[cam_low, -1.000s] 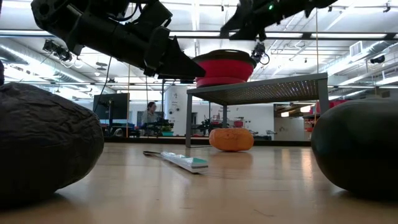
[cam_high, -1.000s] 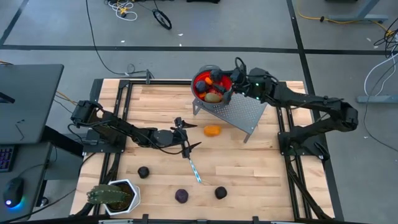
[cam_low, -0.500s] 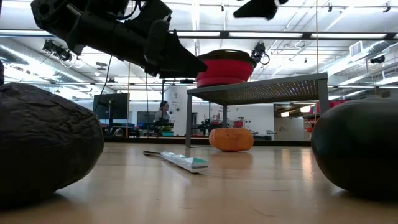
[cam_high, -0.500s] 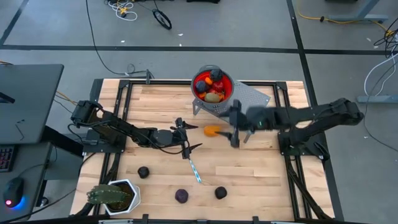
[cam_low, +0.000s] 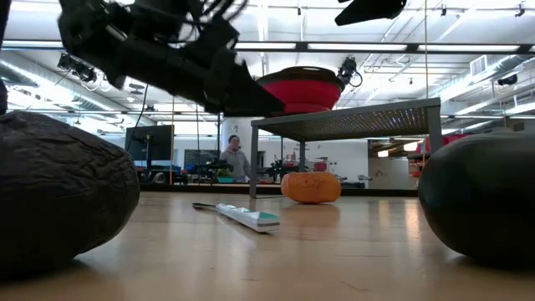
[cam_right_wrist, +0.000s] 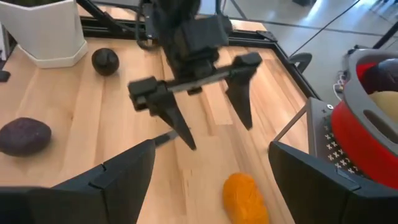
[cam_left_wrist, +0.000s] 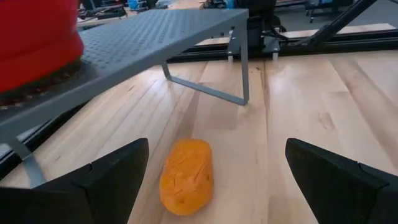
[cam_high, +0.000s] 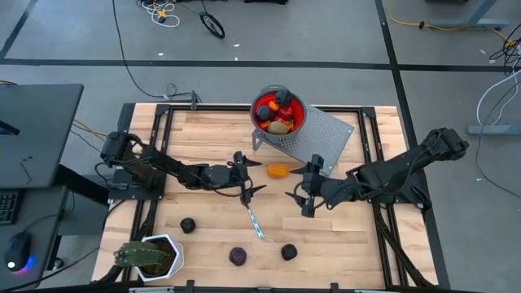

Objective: Pick & Place Fruit
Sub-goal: Put the mango into the red strainer bowl

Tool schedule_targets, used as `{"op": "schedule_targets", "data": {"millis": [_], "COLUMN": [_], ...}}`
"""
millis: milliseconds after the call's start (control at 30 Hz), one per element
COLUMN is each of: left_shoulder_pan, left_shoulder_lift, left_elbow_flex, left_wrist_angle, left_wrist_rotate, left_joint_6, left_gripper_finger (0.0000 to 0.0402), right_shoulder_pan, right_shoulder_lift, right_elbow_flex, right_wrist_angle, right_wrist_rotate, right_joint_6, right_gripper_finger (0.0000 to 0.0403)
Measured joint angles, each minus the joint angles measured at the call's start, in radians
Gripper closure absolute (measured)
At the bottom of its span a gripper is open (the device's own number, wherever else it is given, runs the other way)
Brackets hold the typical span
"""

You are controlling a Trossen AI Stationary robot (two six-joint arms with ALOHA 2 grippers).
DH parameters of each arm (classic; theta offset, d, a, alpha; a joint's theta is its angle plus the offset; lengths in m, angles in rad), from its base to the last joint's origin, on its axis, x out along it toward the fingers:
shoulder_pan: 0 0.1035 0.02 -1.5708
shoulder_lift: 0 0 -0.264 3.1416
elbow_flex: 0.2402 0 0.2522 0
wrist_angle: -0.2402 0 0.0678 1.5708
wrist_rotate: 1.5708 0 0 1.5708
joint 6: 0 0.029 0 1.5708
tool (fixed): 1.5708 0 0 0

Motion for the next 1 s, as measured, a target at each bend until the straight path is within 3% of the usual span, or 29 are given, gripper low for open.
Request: {"op": "schedule_targets", "data": {"millis": [367,500,733,1000], "left_shoulder_pan": [0.065,0.078,0.109,0.151], "left_shoulder_lift": [0.215,0.26,0.261,0.33], "left_elbow_flex": [0.134,0.212,0.276,0.293], "left_wrist_angle": [0.038,-0.041,-0.221,-0.213], "left_wrist_rotate": [0.056,0.095,0.067,0.186], "left_joint_6": [0.05,0.066,0.019,-0.048], "left_gripper_finger": [0.0015,0.0015,0.0015,0.0015], "right_shoulder_pan": [0.007,0.022,0.073,0.077], "right_shoulder_lift": [0.011,0.011,0.011,0.011], "right_elbow_flex": [0.0,0.0,0.0,0.0], "right_wrist_angle": [0.042,0.025,0.033,0.032], "right_wrist_rotate": [0.043,0.042,0.042,0.043], "right_joint_6": [0.003,0.049,0.068,0.052], "right_gripper_finger": [0.008,0.008,0.008,0.008]}}
